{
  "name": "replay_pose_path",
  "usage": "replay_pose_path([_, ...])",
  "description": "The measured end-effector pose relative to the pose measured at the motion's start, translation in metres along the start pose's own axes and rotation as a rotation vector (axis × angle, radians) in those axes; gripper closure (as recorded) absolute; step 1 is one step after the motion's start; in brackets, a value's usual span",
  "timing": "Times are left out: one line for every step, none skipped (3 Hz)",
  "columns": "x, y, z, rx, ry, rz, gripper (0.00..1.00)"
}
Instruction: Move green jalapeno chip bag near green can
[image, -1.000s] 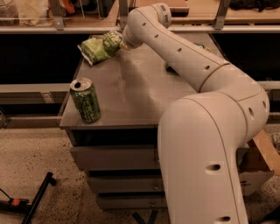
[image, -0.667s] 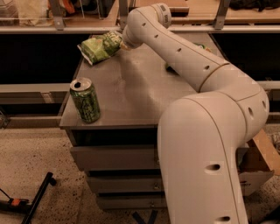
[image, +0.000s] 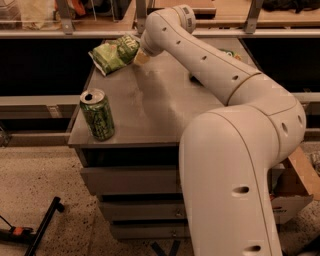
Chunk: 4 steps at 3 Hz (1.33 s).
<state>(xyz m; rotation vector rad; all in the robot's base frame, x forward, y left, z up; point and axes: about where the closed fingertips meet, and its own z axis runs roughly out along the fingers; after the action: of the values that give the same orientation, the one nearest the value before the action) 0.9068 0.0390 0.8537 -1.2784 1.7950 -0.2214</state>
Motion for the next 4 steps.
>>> replay_pose_path([0.0,0.0002,0.0008,0.0,0.0,0.0,0.35])
replay_pose_path([-0.0026,-0.0007,0.0011,0.002,-0.007,0.003,0.52])
replay_pose_path([-0.0057,0.0019,0.0022,-0.006,-0.014,-0.009,0.76])
replay_pose_path([-0.007,0.0033,0.0012,-0.009,-0.017,-0.02,0.98])
